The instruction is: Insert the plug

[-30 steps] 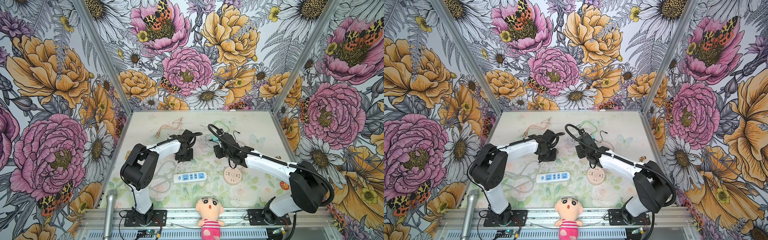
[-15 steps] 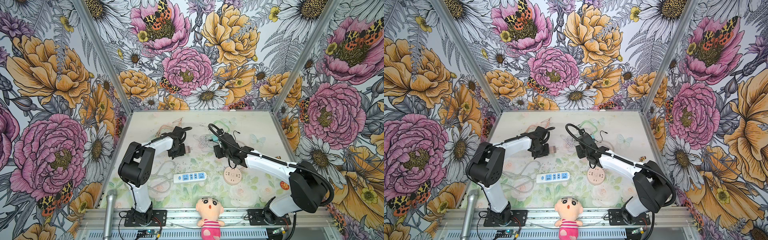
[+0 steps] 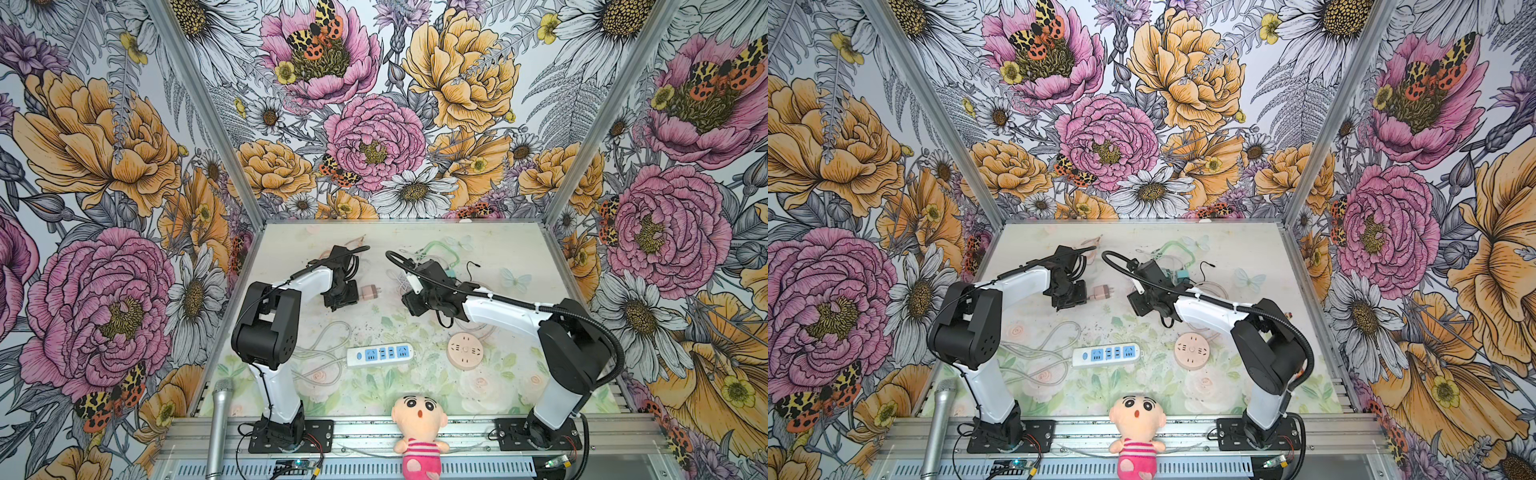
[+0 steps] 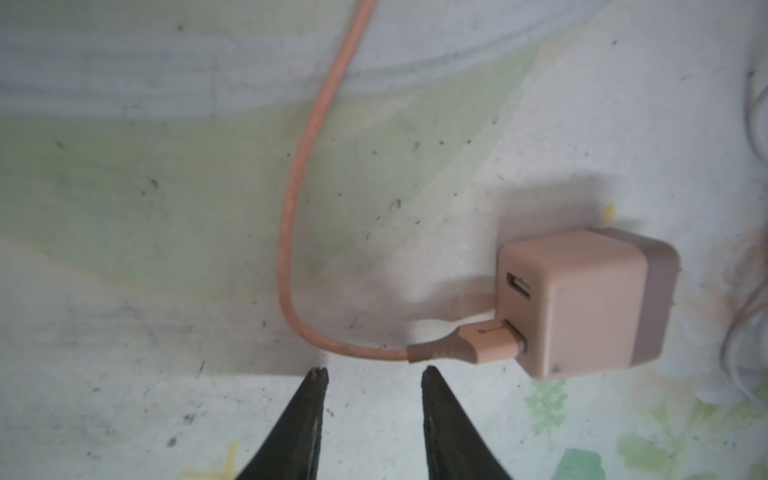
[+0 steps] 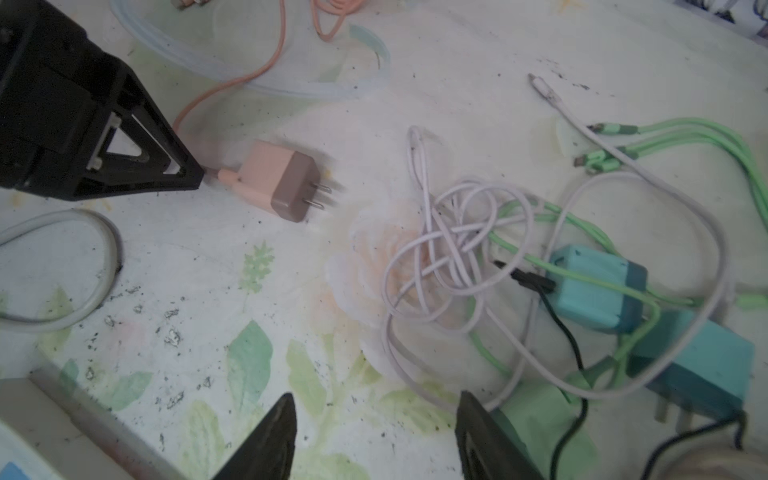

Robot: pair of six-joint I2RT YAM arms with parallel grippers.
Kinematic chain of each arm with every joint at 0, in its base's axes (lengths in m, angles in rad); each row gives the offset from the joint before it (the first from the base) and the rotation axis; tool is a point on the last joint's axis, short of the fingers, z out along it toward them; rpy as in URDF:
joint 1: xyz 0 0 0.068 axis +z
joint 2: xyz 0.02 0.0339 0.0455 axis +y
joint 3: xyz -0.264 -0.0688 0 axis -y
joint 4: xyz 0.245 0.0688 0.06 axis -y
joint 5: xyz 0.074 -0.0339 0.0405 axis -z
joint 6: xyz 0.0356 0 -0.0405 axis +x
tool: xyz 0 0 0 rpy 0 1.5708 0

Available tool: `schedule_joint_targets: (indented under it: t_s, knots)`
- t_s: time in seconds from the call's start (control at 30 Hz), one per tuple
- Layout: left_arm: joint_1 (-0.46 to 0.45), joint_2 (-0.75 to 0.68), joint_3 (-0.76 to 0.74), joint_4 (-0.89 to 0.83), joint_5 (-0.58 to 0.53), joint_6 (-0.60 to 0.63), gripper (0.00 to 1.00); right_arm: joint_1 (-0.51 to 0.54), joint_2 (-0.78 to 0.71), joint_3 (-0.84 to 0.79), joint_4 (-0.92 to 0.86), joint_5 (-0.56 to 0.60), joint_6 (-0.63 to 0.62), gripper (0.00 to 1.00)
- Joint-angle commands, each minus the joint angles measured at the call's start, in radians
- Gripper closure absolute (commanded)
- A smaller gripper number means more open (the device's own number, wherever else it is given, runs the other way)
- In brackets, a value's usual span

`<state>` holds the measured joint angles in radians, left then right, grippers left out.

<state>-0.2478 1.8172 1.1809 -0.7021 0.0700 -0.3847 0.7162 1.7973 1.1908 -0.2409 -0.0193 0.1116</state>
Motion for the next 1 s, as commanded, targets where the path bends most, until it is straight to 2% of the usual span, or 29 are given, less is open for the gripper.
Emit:
schedule_joint_targets:
  t_s: [0.0,0.17,0.27,0.37,0.47,0.57,0.8,0.97]
  knots:
    - [0.019,-0.089,-0.024,-0.007,0.091,0.034,0.59,0.004,0.105,0.116,0.042,-0.144,-0.139,0.37]
    - [0.022,-0.172,-0.036,-0.008,0.155,0.029,0.58,-0.010,0.239,0.224,0.046,-0.249,-0.279,0.34]
    - [0.032,-0.212,-0.039,-0.008,0.176,0.023,0.58,-0.021,0.266,0.239,0.046,-0.267,-0.380,0.34]
    - [0.052,-0.243,-0.042,-0.013,0.185,0.019,0.57,-0.021,0.269,0.227,0.046,-0.275,-0.538,0.34]
    - [0.084,-0.279,-0.059,-0.017,0.187,-0.003,0.57,-0.029,0.292,0.248,0.045,-0.270,-0.622,0.34]
    - [0.116,-0.331,-0.099,-0.017,0.193,-0.028,0.57,-0.039,0.329,0.277,0.046,-0.314,-0.713,0.35]
    - [0.168,-0.461,-0.185,-0.017,0.247,-0.059,0.57,-0.045,0.436,0.427,0.018,-0.300,-0.780,0.35]
    - [0.169,-0.484,-0.216,-0.016,0.268,-0.069,0.57,-0.049,0.475,0.469,0.015,-0.276,-0.843,0.33]
